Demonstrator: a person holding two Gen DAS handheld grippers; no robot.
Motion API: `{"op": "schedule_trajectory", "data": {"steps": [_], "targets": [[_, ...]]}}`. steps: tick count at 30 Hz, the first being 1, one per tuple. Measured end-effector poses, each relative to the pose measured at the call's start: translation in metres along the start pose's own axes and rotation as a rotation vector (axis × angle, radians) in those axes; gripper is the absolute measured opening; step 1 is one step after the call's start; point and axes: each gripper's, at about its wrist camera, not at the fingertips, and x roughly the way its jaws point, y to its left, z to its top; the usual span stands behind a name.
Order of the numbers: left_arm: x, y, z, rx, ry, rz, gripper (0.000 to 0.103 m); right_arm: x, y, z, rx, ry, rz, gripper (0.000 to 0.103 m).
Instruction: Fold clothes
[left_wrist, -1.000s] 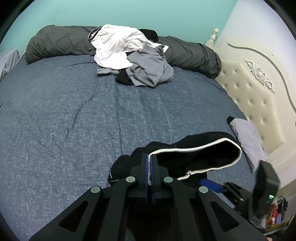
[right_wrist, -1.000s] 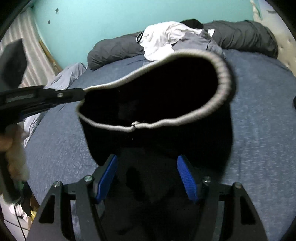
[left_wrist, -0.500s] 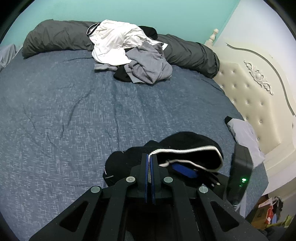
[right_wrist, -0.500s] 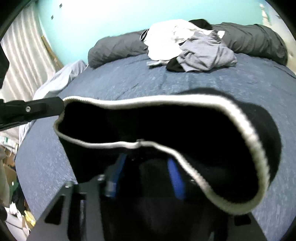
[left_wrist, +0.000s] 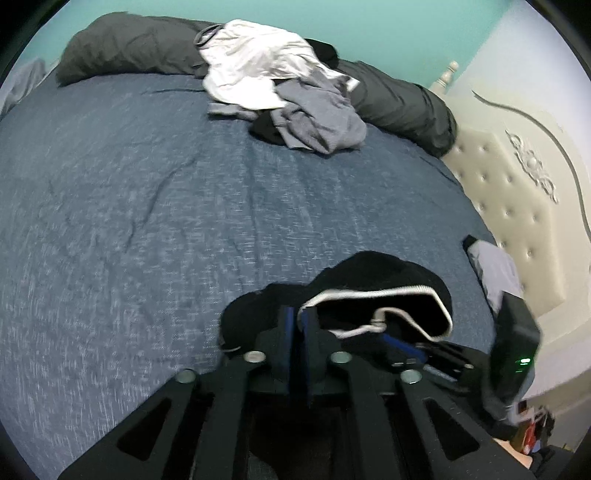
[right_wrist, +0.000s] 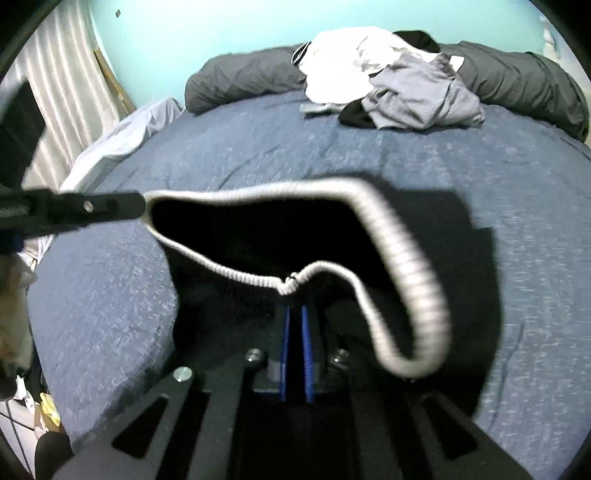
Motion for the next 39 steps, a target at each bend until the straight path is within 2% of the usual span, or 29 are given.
{"op": "schedule_trajectory", "data": {"steps": [1,3,9,13,18,22,25,27,28,29,37,39], "targets": [[-0.003,0.003,-0.002,-0.013,-0.008,-0.001,0.043,-0.009,-0.004,0.0,0.004,-0.012,0.002,0.006],[-0.013,0.007,-0.005,-0.029,-0.029,-0.015,0.053,-0.028,-0.01,-0.002,0.008,-0.033,0.004,0.006],[-0.023,0.012,-0.01,-0.013,-0.024,0.017,0.053,-0.076,-0.032,-0.019,0.019,-0.055,0.008,0.005],[-0.02,0.013,-0.011,-0.002,-0.014,0.027,0.054,-0.095,-0.049,-0.048,0.059,-0.023,0.007,0.005],[-0.011,0.006,-0.008,0.031,0.005,0.033,0.054,-0.099,-0.071,-0.08,0.132,0.037,-0.005,0.005],[0.003,-0.006,-0.003,0.082,0.028,0.034,0.055,-0.094,-0.079,-0.086,0.211,0.048,0.022,0.006],[0.019,-0.016,0.006,0.126,0.049,0.039,0.056,-0.091,-0.078,-0.08,0.25,0.045,0.049,0.01],[0.03,-0.023,0.014,0.153,0.063,0.038,0.058,-0.087,-0.077,-0.076,0.277,0.05,0.068,0.029],[0.036,-0.026,0.018,0.166,0.07,0.038,0.06,-0.084,-0.077,-0.074,0.292,0.057,0.081,0.049],[0.041,-0.03,0.022,0.179,0.077,0.038,0.061,-0.082,-0.076,-0.072,0.308,0.064,0.094,0.054],[0.091,-0.055,0.03,0.293,0.14,0.009,0.065,-0.054,-0.087,-0.071,0.356,0.098,0.079,0.054],[0.099,-0.056,0.025,0.307,0.152,0.01,0.065,-0.05,-0.094,-0.074,0.377,0.09,0.089,0.048]]}}
